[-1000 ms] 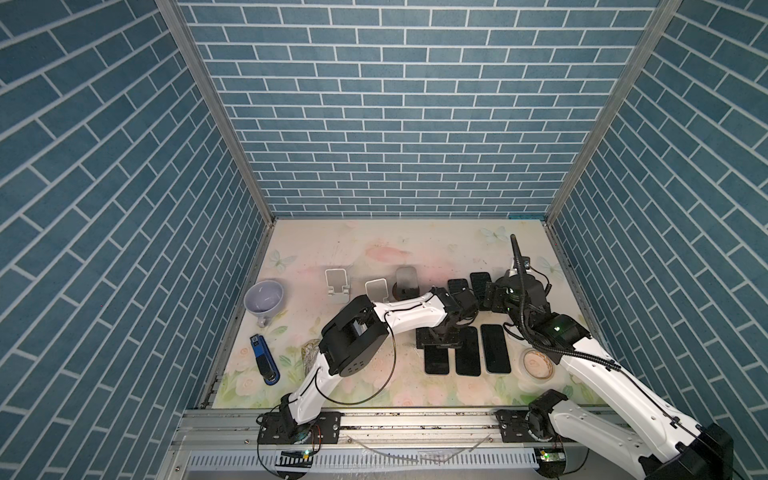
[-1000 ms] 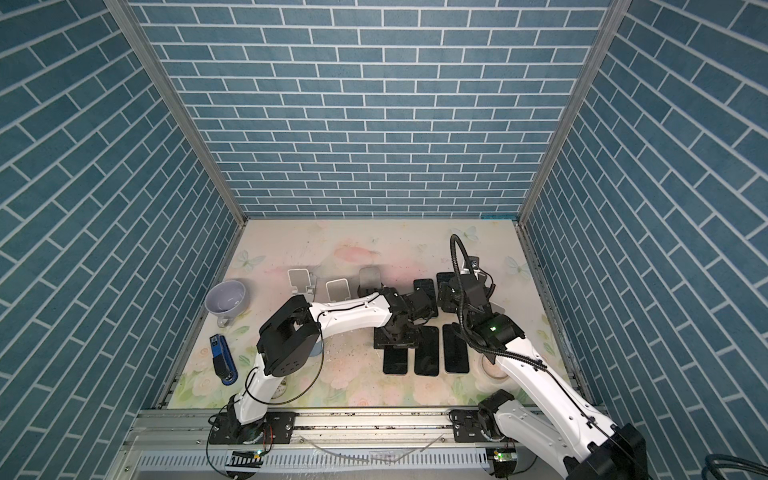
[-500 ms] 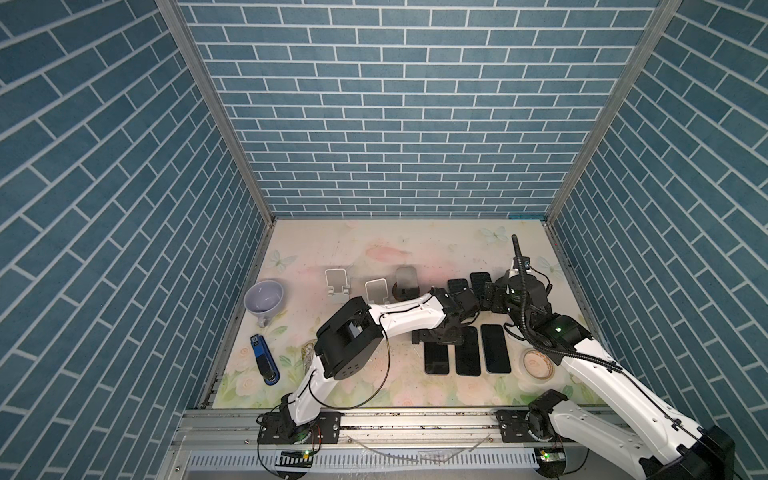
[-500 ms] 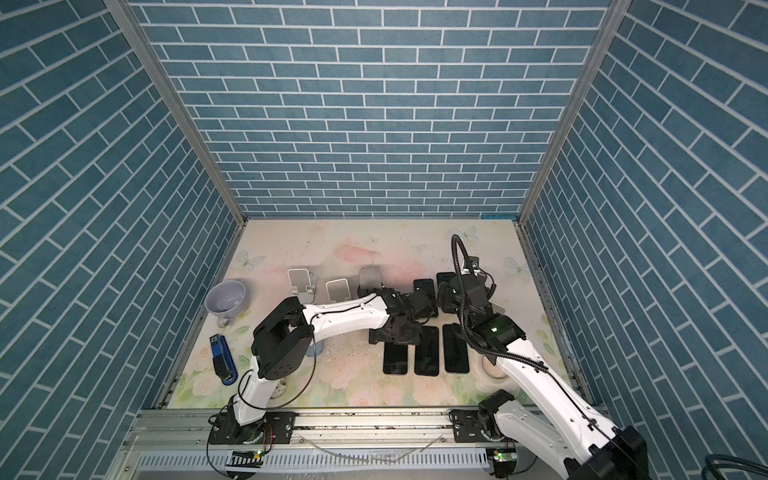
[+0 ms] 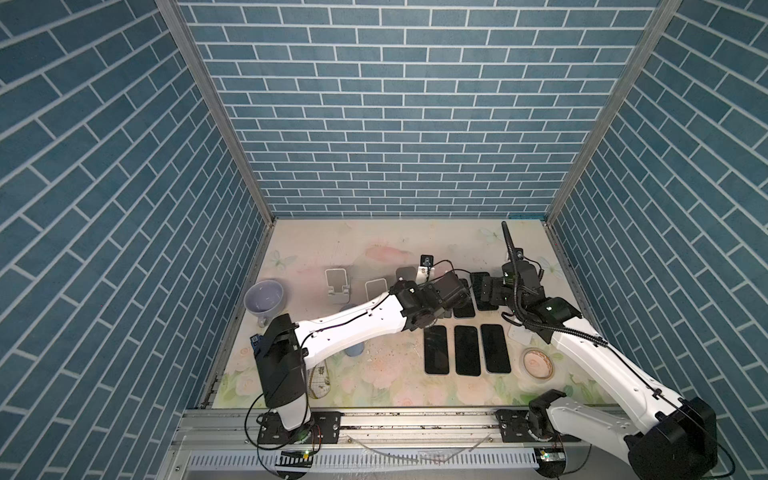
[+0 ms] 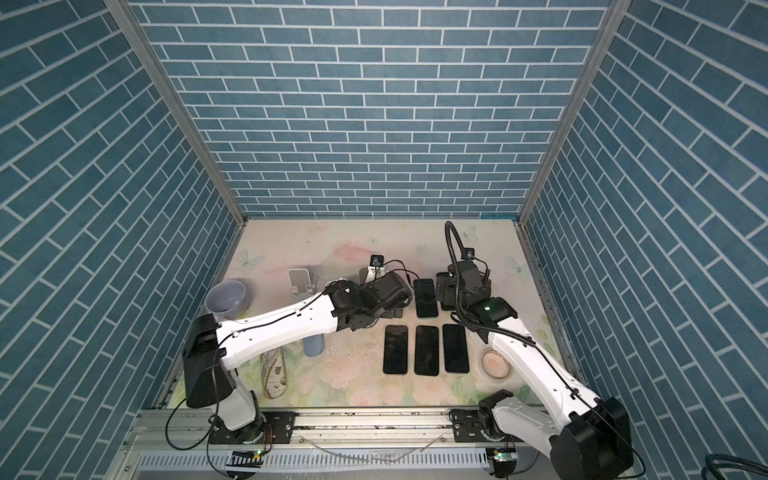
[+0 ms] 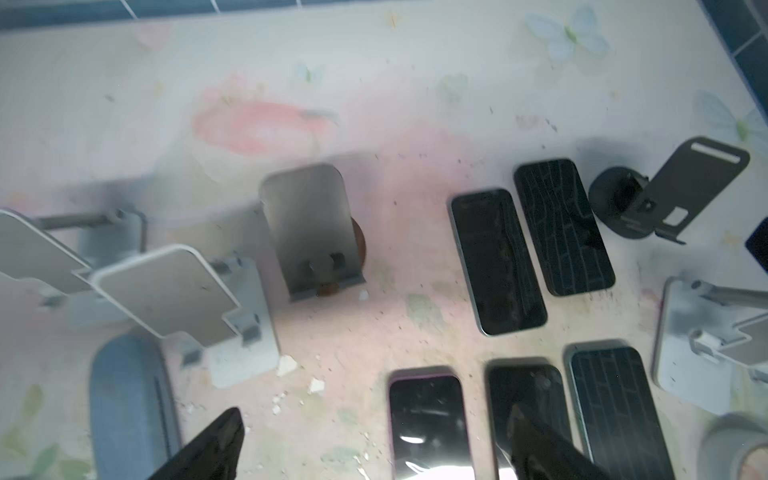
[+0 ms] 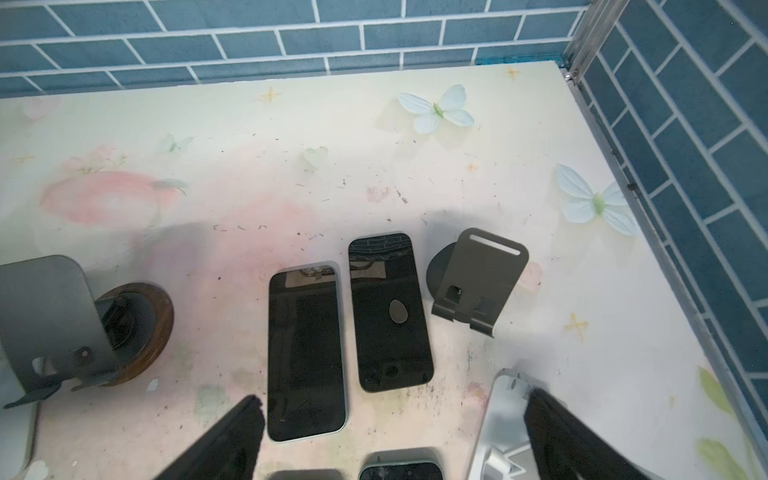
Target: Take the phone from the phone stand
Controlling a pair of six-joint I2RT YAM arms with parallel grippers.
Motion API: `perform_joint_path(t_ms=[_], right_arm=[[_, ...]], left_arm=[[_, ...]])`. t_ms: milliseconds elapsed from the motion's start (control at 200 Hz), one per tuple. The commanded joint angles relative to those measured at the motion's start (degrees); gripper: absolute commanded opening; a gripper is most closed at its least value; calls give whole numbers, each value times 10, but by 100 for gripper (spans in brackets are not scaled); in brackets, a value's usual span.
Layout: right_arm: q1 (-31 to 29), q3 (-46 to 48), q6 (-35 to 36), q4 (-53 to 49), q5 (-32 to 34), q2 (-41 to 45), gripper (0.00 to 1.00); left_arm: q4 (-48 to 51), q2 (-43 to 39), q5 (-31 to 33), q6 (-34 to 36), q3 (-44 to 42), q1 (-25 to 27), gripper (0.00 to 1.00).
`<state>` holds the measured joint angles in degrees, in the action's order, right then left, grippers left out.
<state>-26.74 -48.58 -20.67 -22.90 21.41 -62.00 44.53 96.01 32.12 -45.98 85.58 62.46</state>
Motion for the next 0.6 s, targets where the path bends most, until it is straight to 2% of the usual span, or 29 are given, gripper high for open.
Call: perform_joint_path(t_ms=[0,75,200,435,595], right_arm=[[21,-23,34,-15,22,3,99],[44,-10,61,11,1,16,99],[91,-11,65,17,-35,22,99],[166,-9,49,27,-41,15,99],[215,8,37,44,-47,14,99]], left_arm=[[-24,-45,97,88,-37,-10,100],[-34,-85,109,115,-65,-27,100],[-69,-172,109,152,-130,-76,100],[-134,-348,92,210,-259,-192,100],[-137,-404,74,238,-310,-270,100]])
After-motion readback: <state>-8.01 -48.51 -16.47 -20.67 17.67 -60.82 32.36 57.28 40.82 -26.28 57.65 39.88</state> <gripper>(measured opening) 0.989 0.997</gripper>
